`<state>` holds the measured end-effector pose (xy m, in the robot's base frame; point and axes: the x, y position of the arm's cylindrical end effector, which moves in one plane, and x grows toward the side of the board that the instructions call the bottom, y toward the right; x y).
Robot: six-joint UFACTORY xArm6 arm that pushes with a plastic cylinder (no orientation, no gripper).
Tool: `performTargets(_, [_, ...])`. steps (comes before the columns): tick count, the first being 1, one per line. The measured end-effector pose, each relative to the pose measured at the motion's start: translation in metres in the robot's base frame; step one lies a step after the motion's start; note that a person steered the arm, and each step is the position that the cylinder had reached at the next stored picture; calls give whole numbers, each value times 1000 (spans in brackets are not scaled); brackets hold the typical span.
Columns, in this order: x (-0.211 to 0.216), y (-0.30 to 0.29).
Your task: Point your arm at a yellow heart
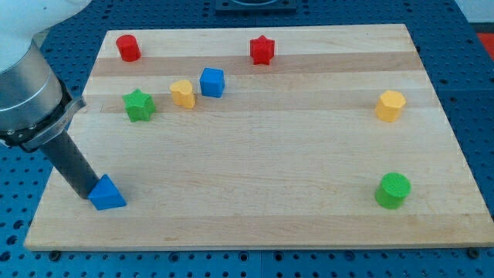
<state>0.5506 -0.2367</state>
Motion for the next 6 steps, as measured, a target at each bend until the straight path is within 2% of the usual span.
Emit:
performTargets(1, [17, -8])
performTargets(5, [22, 161])
performTargets(6, [22, 187])
